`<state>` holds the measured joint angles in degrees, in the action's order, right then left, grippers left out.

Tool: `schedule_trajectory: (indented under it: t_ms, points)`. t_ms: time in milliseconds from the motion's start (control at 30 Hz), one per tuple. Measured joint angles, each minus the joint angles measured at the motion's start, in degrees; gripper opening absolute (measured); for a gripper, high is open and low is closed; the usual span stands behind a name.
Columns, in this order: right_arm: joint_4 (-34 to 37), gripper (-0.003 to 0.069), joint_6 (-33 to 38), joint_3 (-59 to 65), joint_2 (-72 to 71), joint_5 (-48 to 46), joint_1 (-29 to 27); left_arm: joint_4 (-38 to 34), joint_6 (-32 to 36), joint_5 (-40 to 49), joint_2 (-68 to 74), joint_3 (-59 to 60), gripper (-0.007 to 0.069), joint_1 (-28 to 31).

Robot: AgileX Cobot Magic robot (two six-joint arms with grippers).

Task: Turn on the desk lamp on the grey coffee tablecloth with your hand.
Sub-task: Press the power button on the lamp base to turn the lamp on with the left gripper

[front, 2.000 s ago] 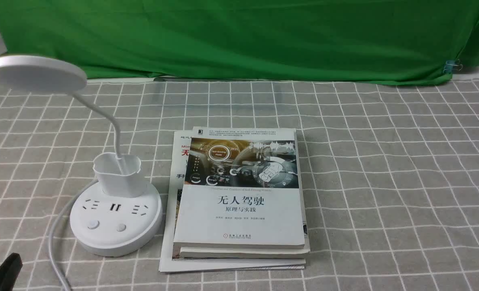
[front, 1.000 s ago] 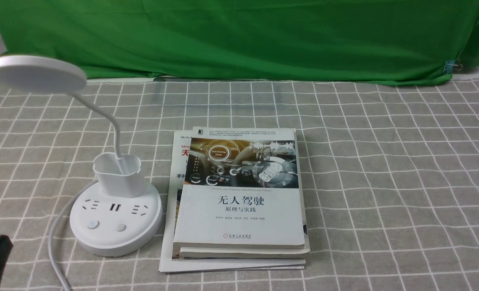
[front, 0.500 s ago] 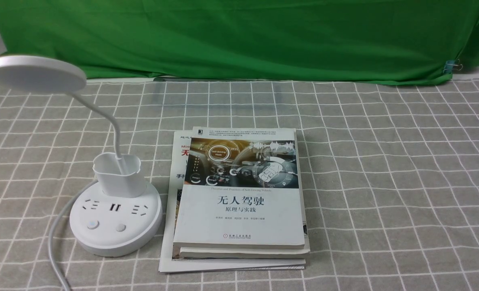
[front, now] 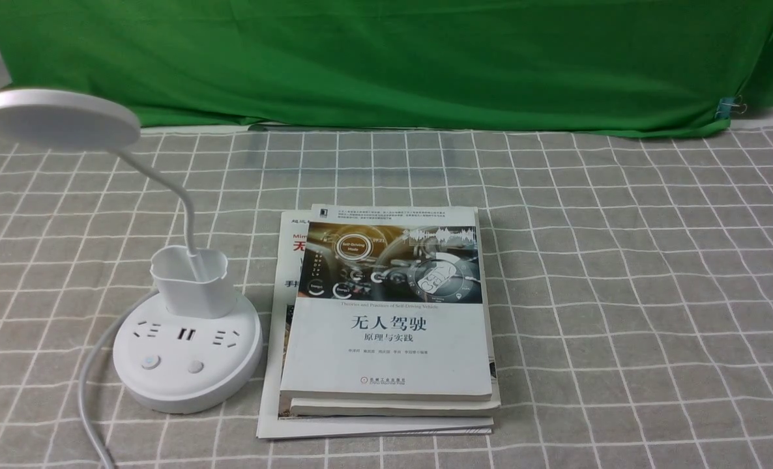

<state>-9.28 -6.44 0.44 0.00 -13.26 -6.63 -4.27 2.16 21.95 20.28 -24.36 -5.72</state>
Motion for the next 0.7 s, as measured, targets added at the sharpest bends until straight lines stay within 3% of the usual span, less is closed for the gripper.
schedule_trajectory:
  t_ms: [100, 200, 467, 567, 700]
  points:
    - [0.0, 0.0245, 0.0, 0.0, 0.0, 0.0, 0.0, -0.4, -0.1, 5.0, 8.3, -1.4, 0.0239, 0.0]
    - [0.0, 0.0245, 0.0, 0.0, 0.0, 0.0, 0.0, -1.1, 0.0, 4.2, 12.7, -1.5, 0.0239, 0.0]
    - [0.0, 0.0245, 0.0, 0.0, 0.0, 0.0, 0.0, -11.5, 1.0, 1.3, 28.3, -2.6, 0.023, 0.0]
    - [0.0, 0.0245, 0.0, 0.0, 0.0, 0.0, 0.0, -13.6, 4.2, 3.6, 34.9, -5.0, 0.0185, 0.0]
    - [0.0, 0.0245, 0.0, 0.0, 0.0, 0.0, 0.0, -15.7, 8.3, 6.8, 43.6, -9.6, 0.0054, 0.0]
